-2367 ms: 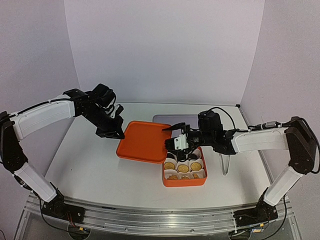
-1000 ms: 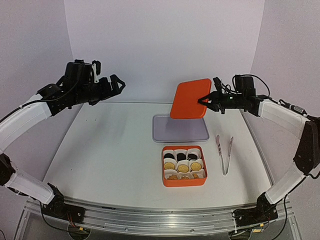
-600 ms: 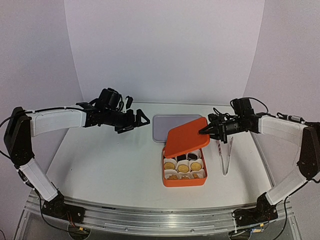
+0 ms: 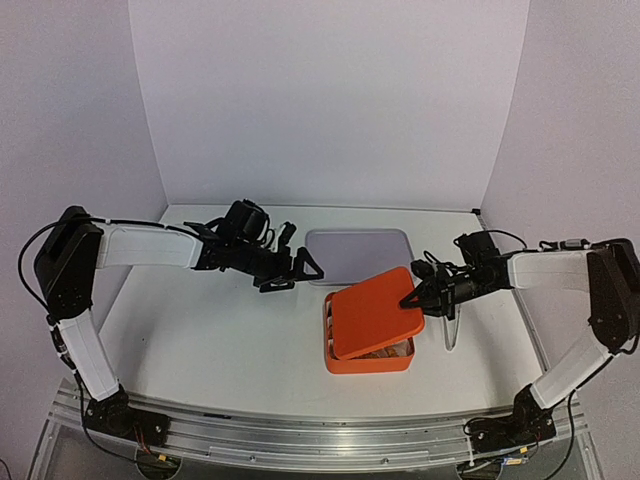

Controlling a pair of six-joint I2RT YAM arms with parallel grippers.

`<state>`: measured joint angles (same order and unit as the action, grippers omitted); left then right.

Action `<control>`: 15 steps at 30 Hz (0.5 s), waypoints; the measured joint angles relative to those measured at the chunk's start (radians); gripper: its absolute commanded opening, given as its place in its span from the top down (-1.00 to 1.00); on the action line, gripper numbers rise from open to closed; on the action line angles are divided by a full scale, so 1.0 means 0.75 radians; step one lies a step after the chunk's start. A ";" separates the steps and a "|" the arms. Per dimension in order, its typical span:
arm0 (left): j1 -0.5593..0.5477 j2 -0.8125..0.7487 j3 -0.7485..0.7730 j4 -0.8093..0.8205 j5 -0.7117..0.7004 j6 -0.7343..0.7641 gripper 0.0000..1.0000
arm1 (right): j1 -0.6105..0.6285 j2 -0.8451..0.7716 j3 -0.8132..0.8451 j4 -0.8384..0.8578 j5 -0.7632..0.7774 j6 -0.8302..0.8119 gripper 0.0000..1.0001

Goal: Pack the cookies

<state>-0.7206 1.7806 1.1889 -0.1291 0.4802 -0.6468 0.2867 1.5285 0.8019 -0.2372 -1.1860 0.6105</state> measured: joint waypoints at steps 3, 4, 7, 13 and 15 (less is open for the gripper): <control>-0.015 0.013 0.000 -0.001 0.000 -0.001 -0.99 | -0.001 0.057 -0.003 0.000 0.011 -0.069 0.75; -0.019 0.018 0.000 -0.001 0.000 -0.001 -0.99 | -0.001 0.063 -0.006 0.000 0.014 -0.086 0.73; -0.027 0.033 0.000 -0.001 0.000 -0.005 -0.99 | -0.001 0.063 -0.017 0.002 0.018 -0.132 0.68; -0.034 0.056 0.000 -0.001 -0.001 -0.009 -0.99 | -0.001 0.063 -0.059 0.006 0.033 -0.176 0.57; -0.035 0.056 0.000 -0.002 -0.001 -0.009 -0.99 | -0.001 0.063 -0.075 0.004 0.042 -0.184 0.56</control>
<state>-0.7471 1.8229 1.1889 -0.1303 0.4797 -0.6533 0.2859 1.5761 0.7460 -0.2344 -1.1545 0.4725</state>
